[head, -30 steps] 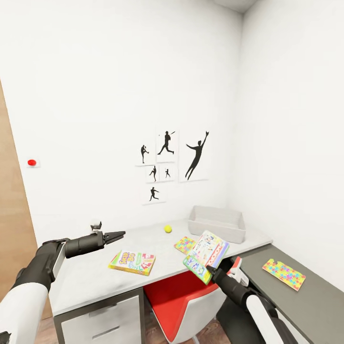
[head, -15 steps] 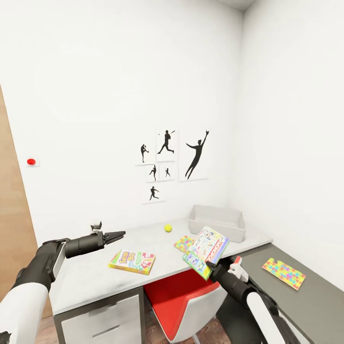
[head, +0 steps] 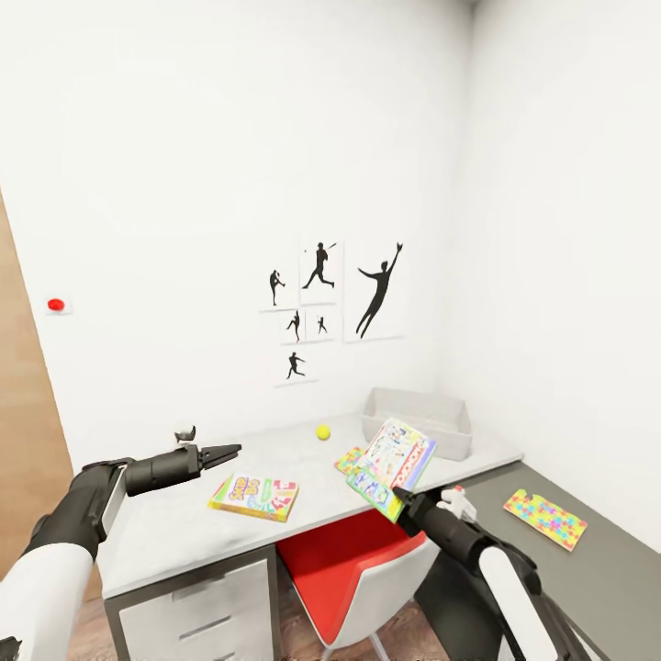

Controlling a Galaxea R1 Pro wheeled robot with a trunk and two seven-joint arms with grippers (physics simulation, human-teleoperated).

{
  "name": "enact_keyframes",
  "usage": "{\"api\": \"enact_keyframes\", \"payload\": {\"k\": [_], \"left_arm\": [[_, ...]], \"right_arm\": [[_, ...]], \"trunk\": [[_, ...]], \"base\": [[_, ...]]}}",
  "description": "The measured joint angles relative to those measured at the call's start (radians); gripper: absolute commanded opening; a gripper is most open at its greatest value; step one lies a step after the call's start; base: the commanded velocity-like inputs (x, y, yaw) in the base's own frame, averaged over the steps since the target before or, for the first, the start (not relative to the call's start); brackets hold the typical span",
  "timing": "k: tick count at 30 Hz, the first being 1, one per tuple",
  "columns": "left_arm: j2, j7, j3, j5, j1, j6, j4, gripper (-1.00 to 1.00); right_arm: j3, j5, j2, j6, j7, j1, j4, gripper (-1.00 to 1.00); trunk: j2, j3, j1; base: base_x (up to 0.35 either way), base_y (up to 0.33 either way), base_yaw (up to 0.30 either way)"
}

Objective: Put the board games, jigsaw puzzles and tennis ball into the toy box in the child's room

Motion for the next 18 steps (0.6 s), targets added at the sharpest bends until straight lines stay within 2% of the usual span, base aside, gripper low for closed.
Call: {"api": "enact_keyframes", "payload": {"k": [4, 7, 9, 10, 14, 16, 18], "left_arm": [[0.001, 0.0, 0.001, 0.0, 0.0, 0.0, 0.0, 1.0], [0.001, 0.0, 0.001, -0.001, 0.0, 0.0, 0.0, 1.0], [-0.004, 0.003, -0.002, -0.002, 0.0, -0.002, 0.0, 1.0], [-0.007, 0.005, -0.003, -0.002, 0.001, -0.003, 0.002, 1.0], [-0.005, 0.006, -0.002, -0.002, 0.012, -0.005, 0.004, 1.0], [-0.004, 0.005, -0.002, 0.0, 0.017, -0.004, 0.004, 1.0], [-0.007, 0.003, -0.003, 0.001, 0.019, -0.004, 0.003, 1.0]], "right_arm": [[-0.053, 0.0, 0.0, 0.068, 0.0, 0.0, -0.01, -1.0], [-0.097, -0.049, -0.001, 0.159, 0.001, 0.001, -0.059, -1.0], [-0.15, -0.055, -0.005, 0.211, 0.001, 0.001, -0.083, -1.0], [-0.194, -0.064, -0.009, 0.249, 0.0, 0.0, -0.106, -1.0], [-0.299, -0.066, -0.012, 0.42, -0.002, -0.022, -0.162, -1.0], [-0.344, -0.068, -0.012, 0.458, -0.004, -0.056, -0.169, -1.0], [-0.369, -0.068, -0.012, 0.477, -0.006, -0.081, -0.175, -1.0]], "trunk": [[0.0, -0.007, 0.0], [0.0, -0.011, 0.0], [0.0, -0.015, 0.0], [0.0, -0.016, 0.0], [0.0, -0.023, 0.0], [0.0, -0.026, 0.0], [0.0, -0.029, 0.0]], "base": [[0.0, 0.0, 0.0], [0.0, 0.0, 0.0], [0.0, 0.0, 0.025], [0.0, 0.0, 0.048], [0.0, 0.0, 0.059], [0.0, 0.0, 0.064], [0.0, 0.0, 0.065]]}}
